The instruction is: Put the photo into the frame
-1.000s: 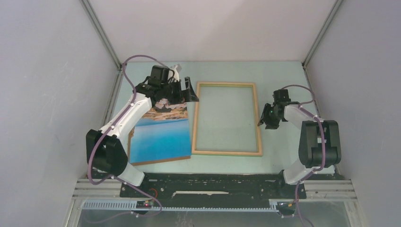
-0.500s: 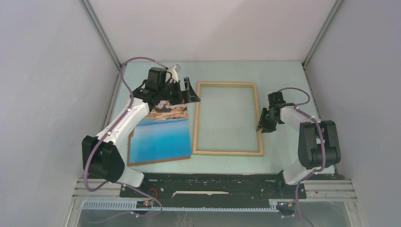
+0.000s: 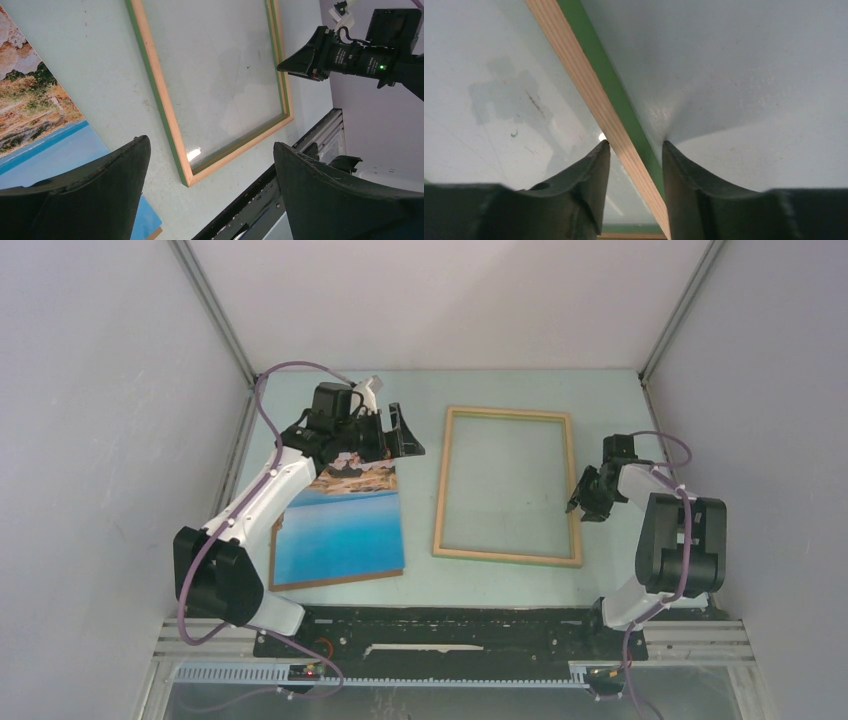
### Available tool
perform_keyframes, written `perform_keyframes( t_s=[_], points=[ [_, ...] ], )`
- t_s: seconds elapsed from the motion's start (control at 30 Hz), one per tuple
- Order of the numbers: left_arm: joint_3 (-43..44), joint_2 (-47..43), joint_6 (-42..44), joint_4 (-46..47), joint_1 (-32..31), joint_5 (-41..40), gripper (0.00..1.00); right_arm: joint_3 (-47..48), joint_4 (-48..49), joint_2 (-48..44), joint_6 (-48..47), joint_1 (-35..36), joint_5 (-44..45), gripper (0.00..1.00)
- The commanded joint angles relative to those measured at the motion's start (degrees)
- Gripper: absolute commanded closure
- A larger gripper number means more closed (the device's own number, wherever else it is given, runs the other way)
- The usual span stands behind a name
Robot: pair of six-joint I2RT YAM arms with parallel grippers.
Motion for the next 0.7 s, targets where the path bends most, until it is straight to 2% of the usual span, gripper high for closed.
perform_keyframes(
  t_s=[0.0, 0.17, 0.27, 0.3, 0.37, 0.47, 0.57, 0.67],
  points=[
    [-1.78, -0.64, -0.51, 2.27, 0.19, 1.38, 0.0, 2.74, -0.42, -0.44, -1.16, 0.86, 2.8, 0.45],
    [-2.19, -0.66, -0.28, 2.28, 0.57, -0.76, 0.0, 4.15, -3.9, -5.37, -0.89, 3.64, 6.68, 0.37],
    [-2.6, -1.01, -0.47, 2.35, 1.06, -2.89, 0.0, 5.86, -7.3, -9.46, -0.38, 7.12, 11.29, 0.35],
    [-2.92, -1.22, -0.98, 2.87, 1.53, -3.14, 0.0, 6.4, -8.14, -11.36, -0.27, 10.26, 11.17, 0.34],
    [-4.25, -1.85, -2.7, 4.77, 2.88, -3.05, 0.0, 6.71, -8.73, -14.38, 1.26, 13.24, 8.13, 0.33],
    [-7.03, -2.53, -6.26, 8.19, 6.25, -2.49, 0.0, 5.85, -5.87, -17.24, 6.06, 19.43, -1.1, 0.33],
    [-9.83, -1.93, -10.92, 11.49, 10.85, -1.6, 0.0, 5.28, 0.78, -16.9, 12.89, 27.89, -6.62, 0.33],
    [-12.91, 0.4, -16.48, 14.76, 15.7, 0.52, 0.0, 5.27, 10.24, -12.43, 19.0, 35.67, -11.03, 0.33]
  ],
)
